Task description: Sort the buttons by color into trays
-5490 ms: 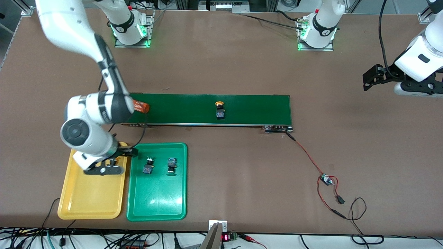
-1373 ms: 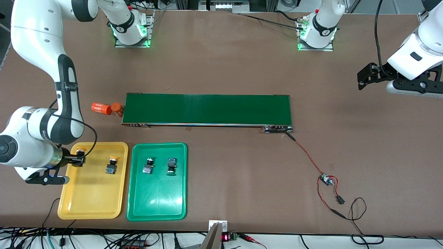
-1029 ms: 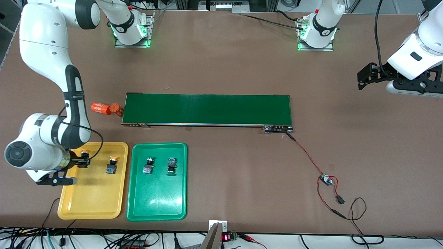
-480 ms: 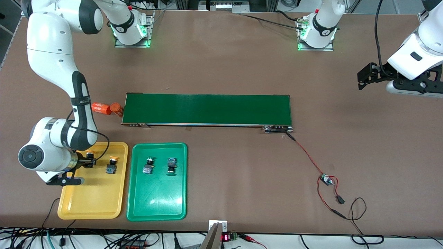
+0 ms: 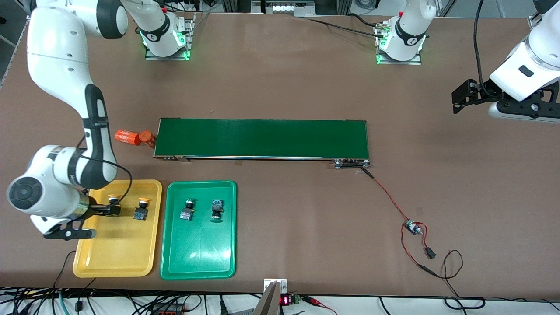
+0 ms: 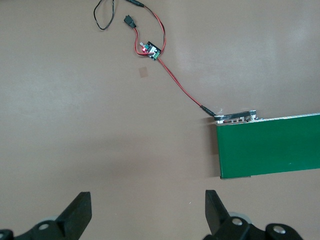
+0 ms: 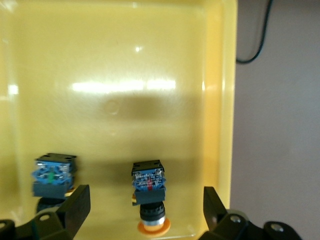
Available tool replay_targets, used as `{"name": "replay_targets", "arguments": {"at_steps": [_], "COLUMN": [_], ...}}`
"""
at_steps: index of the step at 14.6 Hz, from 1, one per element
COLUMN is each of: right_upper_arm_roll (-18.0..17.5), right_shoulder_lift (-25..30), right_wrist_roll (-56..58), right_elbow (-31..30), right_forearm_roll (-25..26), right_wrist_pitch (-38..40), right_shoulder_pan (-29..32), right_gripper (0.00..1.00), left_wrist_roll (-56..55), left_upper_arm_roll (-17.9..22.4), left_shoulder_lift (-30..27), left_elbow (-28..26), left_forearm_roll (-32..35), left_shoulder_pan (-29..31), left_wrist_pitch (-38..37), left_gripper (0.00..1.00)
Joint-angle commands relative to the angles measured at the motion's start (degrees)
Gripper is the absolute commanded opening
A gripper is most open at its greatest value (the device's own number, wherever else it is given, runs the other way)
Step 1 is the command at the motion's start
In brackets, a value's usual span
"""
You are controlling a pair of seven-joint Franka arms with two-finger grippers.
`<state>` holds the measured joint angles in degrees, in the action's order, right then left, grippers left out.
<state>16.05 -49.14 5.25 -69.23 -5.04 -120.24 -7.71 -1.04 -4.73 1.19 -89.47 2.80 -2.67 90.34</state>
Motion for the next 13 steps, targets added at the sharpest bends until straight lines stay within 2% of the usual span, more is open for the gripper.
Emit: {"name": "replay_targets", "arguments": {"at_steps": [1,4,7,13], "right_upper_arm_roll": [-0.41,-0.50,-0.50,0.12], "right_shoulder_lift": [8.08,13.79,17.93,27.32], "right_wrist_roll": [0.37,0.46,0.99,0.46], "right_elbow": [-1.26,-0.99,-0.99,-1.69], "right_forearm_roll": [0.82,1.00,0.91,1.09], "right_wrist_pitch": [7.53,12.65,14.23,28.10], "right_shoulder_pan": [-0.11,-0.46,-0.20,0.33], "right_gripper": [1.00,1.00,1.00,1.00], "left_wrist_roll": [0.43,0.34,0.34,0.34], "left_upper_arm_roll": [-0.19,-0.19,-0.01,0.08], "left_shoulder_lift": [0.65,0.65,0.65,0.56], "left_elbow": [1.75,1.75,1.75,1.75], "left_forearm_roll": [1.24,1.15,1.15,1.07], "left_shoulder_pan": [-0.23,-0.23,-0.05,0.21], "left_wrist_pitch": [-1.39,-1.39,-1.39,-1.92], "left_gripper": [1.00,1.00,1.00,1.00]}}
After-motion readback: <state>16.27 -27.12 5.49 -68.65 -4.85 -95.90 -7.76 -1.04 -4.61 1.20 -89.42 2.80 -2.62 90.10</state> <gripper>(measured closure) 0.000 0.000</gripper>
